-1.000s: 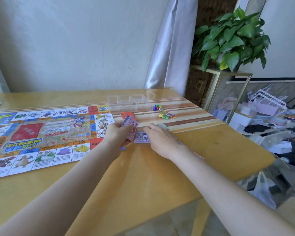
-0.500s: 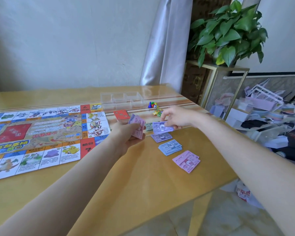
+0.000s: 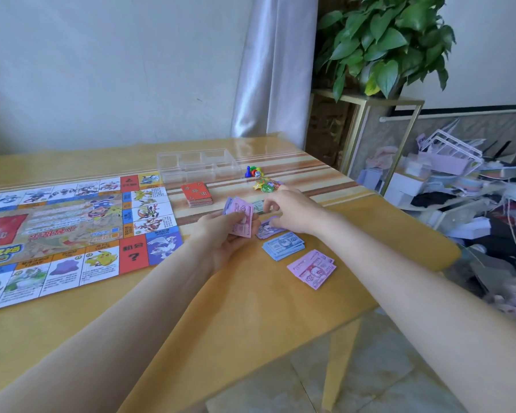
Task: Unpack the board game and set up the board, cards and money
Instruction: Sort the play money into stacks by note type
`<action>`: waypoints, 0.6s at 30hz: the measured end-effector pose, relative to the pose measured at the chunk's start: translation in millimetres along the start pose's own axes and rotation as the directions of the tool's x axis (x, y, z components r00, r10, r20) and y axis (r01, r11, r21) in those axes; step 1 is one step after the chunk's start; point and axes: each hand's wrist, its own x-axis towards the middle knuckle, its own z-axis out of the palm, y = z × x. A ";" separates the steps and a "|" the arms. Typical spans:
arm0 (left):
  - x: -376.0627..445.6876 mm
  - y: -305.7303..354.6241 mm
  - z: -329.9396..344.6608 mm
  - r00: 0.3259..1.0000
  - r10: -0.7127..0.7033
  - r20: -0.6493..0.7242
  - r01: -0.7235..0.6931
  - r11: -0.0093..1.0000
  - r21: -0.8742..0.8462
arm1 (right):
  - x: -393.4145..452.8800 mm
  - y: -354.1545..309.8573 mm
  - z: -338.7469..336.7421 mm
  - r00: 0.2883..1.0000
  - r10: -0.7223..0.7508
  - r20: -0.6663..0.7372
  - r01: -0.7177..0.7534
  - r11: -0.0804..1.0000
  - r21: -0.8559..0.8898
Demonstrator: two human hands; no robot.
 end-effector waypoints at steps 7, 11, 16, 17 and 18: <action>-5.9 1.4 -7.4 0.999 0.039 0.033 -0.039 0.999 -0.004 | -4.5 -21.0 -13.7 0.992 0.098 -0.074 -0.041 0.834 0.551; -13.8 2.1 -6.4 0.989 0.036 0.146 -0.058 0.987 0.151 | -14.3 -28.3 -23.6 0.999 0.022 0.026 -0.033 0.825 0.564; -23.2 2.8 -17.3 0.972 0.043 0.232 -0.077 0.988 0.137 | -24.8 -27.4 -25.3 0.998 0.029 0.059 -0.060 0.777 0.627; -24.3 2.5 -17.5 0.973 0.063 0.221 -0.101 0.982 0.162 | -26.2 -28.6 -24.9 0.998 0.027 0.057 -0.057 0.773 0.632; -24.9 2.3 -17.2 0.975 0.085 0.205 -0.124 0.975 0.186 | -27.6 -29.9 -25.0 0.998 0.026 0.055 -0.055 0.775 0.630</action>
